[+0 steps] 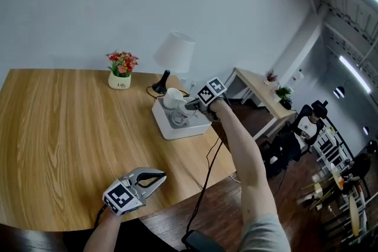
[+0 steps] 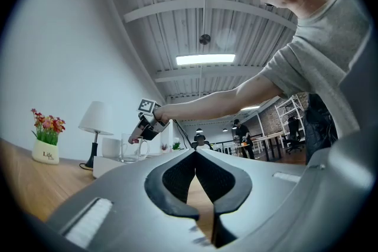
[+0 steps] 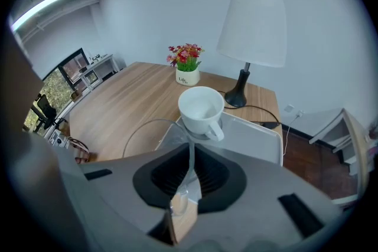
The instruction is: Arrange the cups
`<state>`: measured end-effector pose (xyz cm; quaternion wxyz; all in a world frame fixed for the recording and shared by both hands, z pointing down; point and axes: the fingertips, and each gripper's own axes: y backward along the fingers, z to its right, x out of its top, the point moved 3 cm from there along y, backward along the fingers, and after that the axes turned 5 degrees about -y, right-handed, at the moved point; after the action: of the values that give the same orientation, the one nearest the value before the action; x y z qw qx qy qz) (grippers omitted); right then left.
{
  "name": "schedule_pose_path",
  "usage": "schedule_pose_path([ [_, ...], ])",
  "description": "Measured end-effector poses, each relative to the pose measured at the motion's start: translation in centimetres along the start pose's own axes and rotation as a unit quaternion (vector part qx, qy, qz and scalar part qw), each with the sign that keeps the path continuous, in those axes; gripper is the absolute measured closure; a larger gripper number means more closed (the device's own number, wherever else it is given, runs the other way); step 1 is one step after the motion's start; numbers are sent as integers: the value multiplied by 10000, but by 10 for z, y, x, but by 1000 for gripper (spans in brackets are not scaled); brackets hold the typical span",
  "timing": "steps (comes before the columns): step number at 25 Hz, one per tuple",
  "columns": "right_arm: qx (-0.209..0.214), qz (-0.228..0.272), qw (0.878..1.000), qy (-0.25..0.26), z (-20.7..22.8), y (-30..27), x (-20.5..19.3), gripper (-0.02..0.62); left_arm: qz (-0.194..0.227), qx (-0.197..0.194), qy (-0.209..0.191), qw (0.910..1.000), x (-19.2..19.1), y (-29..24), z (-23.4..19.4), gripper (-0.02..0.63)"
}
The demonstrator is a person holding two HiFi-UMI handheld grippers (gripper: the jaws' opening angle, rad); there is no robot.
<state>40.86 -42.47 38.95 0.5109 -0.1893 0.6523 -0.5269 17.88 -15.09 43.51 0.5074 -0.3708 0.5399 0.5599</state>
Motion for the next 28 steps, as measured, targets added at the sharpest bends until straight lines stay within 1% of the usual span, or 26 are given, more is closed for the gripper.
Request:
schedule_pose_path([
  [4, 173, 99, 9997, -118, -1, -6, 1, 565, -63, 0, 12, 10000, -2, 0, 1, 598],
  [5, 137, 141, 9997, -129, 0, -6, 1, 563, -99, -1, 14, 9999, -3, 0, 1, 598],
  [7, 21, 216, 9997, -111, 3, -6, 1, 531, -160, 2, -2, 9999, -5, 1, 1, 598],
  [9, -53, 242, 9997, -78, 4, -5, 2, 529, -163, 14, -23, 9999, -3, 1, -1, 598],
  [12, -115, 251, 9996, -71, 5, -2, -1, 526, -18, -4, 12, 10000, 0, 0, 1, 598],
  [17, -210, 391, 9990, -71, 7, 1, -1, 526, -13, 0, 6, 10000, -1, 0, 0, 598],
  [22, -336, 406, 9983, 253, 6, 12, -2, 518, -58, 16, -21, 10000, -6, 1, -1, 598],
  [26, -388, 668, 9966, 301, 8, 33, 0, 518, -59, 8, -14, 10000, -4, 1, -1, 598],
  [28, -489, 966, 9933, 414, 5, 50, 1, 519, -42, -19, -2, 10000, -4, 0, -1, 598],
])
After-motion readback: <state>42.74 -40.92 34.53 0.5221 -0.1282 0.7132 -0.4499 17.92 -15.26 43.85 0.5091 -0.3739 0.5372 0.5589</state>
